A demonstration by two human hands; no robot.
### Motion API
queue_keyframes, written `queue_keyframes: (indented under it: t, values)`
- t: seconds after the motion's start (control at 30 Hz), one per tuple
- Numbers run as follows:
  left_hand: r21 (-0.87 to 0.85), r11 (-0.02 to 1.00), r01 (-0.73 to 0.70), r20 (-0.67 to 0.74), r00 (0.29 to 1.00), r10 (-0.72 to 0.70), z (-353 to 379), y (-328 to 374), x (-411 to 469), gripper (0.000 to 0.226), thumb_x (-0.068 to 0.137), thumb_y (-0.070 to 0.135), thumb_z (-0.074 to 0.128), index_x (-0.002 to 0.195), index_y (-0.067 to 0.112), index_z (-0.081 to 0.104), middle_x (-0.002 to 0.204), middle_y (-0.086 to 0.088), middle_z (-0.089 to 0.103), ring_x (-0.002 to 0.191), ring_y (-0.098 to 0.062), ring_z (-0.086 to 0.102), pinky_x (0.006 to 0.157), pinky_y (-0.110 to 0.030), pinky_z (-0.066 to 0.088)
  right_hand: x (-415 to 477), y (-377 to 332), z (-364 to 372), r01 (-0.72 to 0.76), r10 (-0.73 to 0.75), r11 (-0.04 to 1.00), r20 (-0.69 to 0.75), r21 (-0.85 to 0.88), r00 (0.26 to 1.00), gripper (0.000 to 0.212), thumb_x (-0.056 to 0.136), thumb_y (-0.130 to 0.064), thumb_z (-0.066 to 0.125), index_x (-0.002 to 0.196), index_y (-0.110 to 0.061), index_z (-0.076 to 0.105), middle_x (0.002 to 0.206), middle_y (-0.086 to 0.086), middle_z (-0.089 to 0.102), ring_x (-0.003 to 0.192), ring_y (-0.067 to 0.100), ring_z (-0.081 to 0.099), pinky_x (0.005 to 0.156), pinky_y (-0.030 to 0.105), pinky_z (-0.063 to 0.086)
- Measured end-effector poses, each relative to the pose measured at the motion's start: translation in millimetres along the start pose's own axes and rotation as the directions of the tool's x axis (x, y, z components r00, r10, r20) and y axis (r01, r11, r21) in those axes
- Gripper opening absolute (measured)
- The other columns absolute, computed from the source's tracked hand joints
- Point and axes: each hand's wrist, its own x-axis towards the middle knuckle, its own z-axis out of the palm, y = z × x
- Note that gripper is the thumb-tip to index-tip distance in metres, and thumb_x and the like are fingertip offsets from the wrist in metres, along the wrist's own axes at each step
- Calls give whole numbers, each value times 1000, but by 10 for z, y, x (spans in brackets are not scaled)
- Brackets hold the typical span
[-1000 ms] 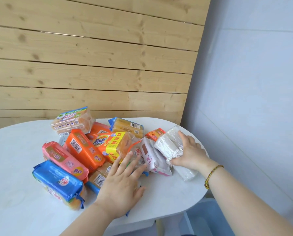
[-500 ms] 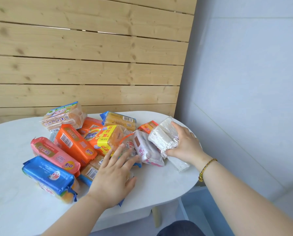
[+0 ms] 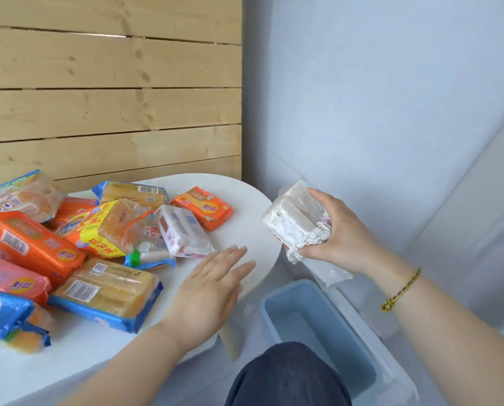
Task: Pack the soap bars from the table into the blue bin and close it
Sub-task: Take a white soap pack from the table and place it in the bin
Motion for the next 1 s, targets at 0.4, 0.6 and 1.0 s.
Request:
queue_keyframes:
  t: [0.4, 0.6, 1.0]
  values:
    - [-322, 898, 299, 565, 822, -71, 1524, 479, 56, 40, 96, 29, 32, 135, 28, 34, 147, 10, 32, 134, -9, 30, 106, -24, 27, -622, 1469, 589, -269, 270, 963, 17, -36, 963, 99, 53, -34, 79, 138, -31, 29, 135, -4, 42, 111, 14, 47, 103, 34, 39]
    - [-180, 840, 511, 739, 635, -227, 2240, 336, -37, 60, 93, 37, 38, 142, 27, 5, 155, 7, 2, 141, -15, 13, 112, -31, 18, -591, 1983, 1309, -348, 357, 933, 103, -90, 929, 99, 59, -45, 70, 140, -36, 15, 140, -8, 33, 124, 18, 36, 105, 33, 30]
    - [-126, 805, 579, 829, 507, -234, 3029, 14, 159, 104, 75, 47, 63, 141, 21, -13, 154, 3, -12, 142, -17, 0, 114, -32, 11, -284, 2506, 2608, -507, 550, 833, 228, -222, 804, 92, 69, -52, 62, 141, -34, 7, 145, 2, 24, 128, 27, 30, 106, 40, 28]
